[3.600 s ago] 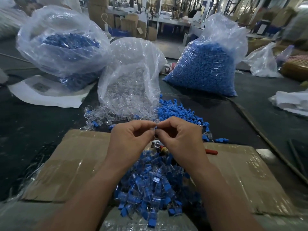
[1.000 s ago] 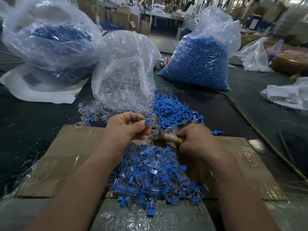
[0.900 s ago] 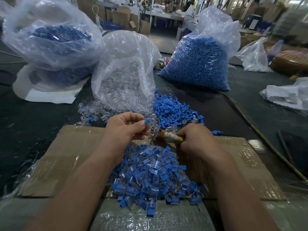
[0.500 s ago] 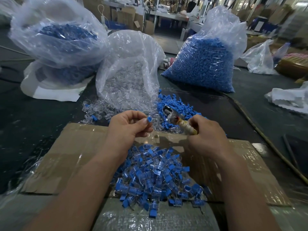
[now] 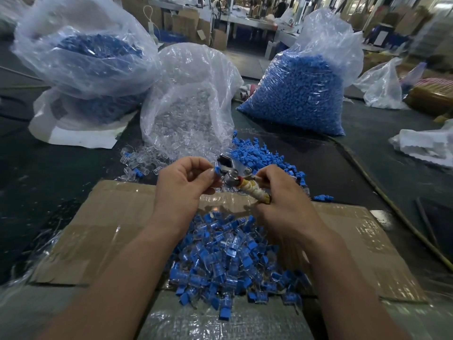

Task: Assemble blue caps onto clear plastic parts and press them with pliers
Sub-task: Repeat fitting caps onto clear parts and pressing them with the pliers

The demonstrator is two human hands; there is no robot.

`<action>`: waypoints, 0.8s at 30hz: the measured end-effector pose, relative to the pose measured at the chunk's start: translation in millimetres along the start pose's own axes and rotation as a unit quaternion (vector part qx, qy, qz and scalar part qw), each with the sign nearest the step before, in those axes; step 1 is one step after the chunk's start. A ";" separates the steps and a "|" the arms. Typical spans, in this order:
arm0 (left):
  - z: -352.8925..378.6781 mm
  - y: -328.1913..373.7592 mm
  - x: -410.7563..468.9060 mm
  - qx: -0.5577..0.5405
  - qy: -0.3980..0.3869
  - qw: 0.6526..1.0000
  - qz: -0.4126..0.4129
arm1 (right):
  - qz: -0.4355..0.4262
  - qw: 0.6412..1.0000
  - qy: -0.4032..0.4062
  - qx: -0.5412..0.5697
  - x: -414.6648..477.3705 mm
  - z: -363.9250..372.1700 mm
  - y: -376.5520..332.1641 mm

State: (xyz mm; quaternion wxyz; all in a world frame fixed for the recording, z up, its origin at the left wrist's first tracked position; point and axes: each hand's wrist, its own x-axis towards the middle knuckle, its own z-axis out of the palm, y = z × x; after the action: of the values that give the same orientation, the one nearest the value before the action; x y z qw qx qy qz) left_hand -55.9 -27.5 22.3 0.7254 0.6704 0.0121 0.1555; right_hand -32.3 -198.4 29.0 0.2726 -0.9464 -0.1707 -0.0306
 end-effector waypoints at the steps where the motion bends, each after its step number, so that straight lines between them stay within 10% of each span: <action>1: 0.0 -0.1 0.0 0.001 -0.001 1.000 0.001 | -0.001 1.000 -0.005 0.003 -0.4 -0.2 0.1; 24: 5.0 -1.0 -4.3 0.095 0.029 0.993 0.067 | -0.010 1.000 0.009 -0.019 -1.7 1.7 -2.9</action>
State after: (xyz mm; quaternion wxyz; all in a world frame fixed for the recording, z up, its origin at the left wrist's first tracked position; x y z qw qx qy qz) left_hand -58.6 -33.4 21.0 0.6454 0.7310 0.0028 0.2214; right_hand -34.9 -195.8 28.7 0.2561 -0.9492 -0.1773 -0.0446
